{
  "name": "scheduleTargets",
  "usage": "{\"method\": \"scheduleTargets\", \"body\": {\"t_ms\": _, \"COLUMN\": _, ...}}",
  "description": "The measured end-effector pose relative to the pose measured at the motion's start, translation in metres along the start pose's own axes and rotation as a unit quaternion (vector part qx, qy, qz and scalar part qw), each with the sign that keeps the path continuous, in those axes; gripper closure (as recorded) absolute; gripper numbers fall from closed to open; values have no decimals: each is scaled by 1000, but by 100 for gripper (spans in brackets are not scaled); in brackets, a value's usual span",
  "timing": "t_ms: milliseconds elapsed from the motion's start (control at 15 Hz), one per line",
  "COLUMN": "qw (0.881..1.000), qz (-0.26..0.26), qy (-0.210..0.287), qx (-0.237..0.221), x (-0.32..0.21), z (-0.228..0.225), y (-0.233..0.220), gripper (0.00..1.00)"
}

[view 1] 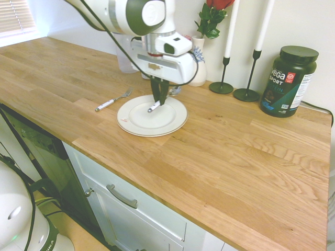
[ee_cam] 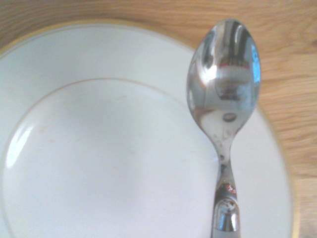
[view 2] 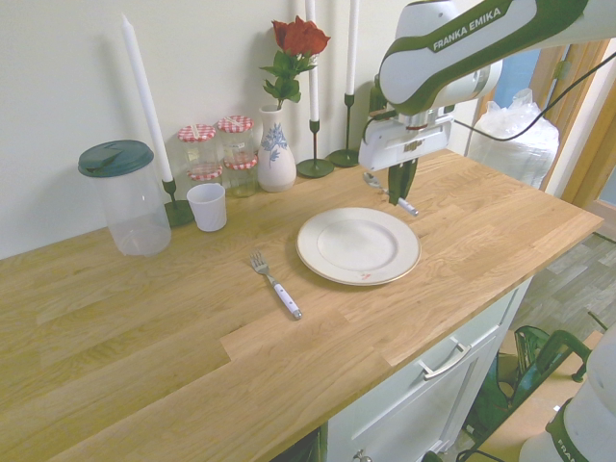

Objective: Put the spoon into the plate

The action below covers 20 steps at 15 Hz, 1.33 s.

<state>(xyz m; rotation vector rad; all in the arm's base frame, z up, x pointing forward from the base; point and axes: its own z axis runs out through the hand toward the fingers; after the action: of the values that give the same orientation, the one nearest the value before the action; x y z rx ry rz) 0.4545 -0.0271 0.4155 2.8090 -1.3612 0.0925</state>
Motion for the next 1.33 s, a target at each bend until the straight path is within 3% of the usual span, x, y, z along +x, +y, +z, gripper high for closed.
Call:
{"method": "scheduleTargets", "body": {"t_ms": 333, "qw": 1000, "qz": -9, "qy": 15, "qx": 13, "x": -57, "z": 30, "y": -31, "gripper": 100}}
{"method": "scheduleTargets", "body": {"t_ms": 933, "qw": 1000, "qz": -11, "qy": 16, "qx": 6, "x": -67, "z": 66, "y": -53, "gripper": 100}}
{"method": "scheduleTargets", "body": {"t_ms": 1000, "qw": 1000, "qz": -10, "qy": 16, "qx": 5, "x": -65, "z": 67, "y": -54, "gripper": 0}}
{"method": "scheduleTargets", "body": {"t_ms": 1333, "qw": 1000, "qz": -7, "qy": 16, "qx": 5, "x": -60, "z": 65, "y": -57, "gripper": 0}}
